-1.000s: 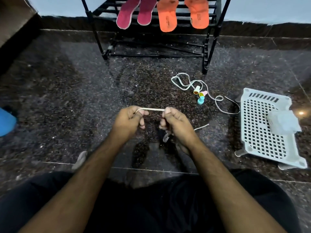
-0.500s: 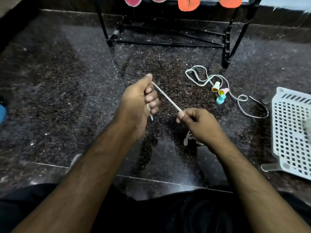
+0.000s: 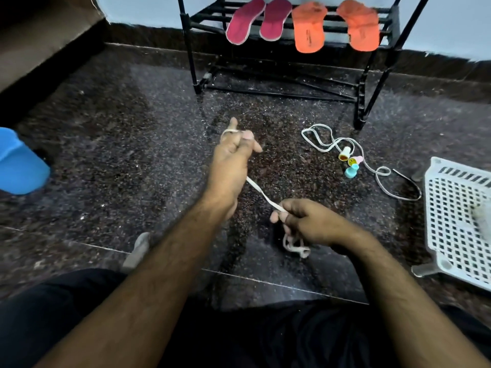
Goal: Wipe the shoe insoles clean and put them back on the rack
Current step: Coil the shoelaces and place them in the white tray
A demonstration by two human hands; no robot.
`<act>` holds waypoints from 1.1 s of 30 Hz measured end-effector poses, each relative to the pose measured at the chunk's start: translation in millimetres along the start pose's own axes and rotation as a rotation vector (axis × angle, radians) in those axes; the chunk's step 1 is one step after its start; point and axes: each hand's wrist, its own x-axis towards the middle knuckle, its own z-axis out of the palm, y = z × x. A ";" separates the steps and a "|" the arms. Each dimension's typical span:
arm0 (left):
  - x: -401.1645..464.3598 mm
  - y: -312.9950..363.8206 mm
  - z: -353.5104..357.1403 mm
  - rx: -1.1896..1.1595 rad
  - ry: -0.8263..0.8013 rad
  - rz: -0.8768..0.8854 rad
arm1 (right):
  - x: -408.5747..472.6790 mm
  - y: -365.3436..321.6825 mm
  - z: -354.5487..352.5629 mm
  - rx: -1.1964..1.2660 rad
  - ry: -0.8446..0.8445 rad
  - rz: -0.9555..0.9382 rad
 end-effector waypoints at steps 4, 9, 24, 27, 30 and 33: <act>8.2 -5.8 3.4 0.209 0.089 0.099 | 0.2 -0.4 -2.0 -0.096 -0.074 0.004; 9.3 -4.8 4.9 -0.001 0.007 -0.025 | 4.5 11.8 -4.4 -0.365 -0.026 -0.046; -19.3 9.3 39.4 -0.672 -0.435 -0.347 | 12.9 -12.0 0.7 0.100 0.424 -0.375; -8.7 7.3 29.6 -0.754 -0.299 -0.272 | 13.8 -4.6 8.1 -0.135 0.205 -0.341; 3.9 1.7 18.2 -0.588 -0.122 -0.134 | 13.3 -1.1 17.0 -0.274 0.039 -0.323; 5.6 -5.5 15.2 -0.330 -0.075 -0.070 | 13.3 -4.6 17.8 -0.153 0.060 -0.323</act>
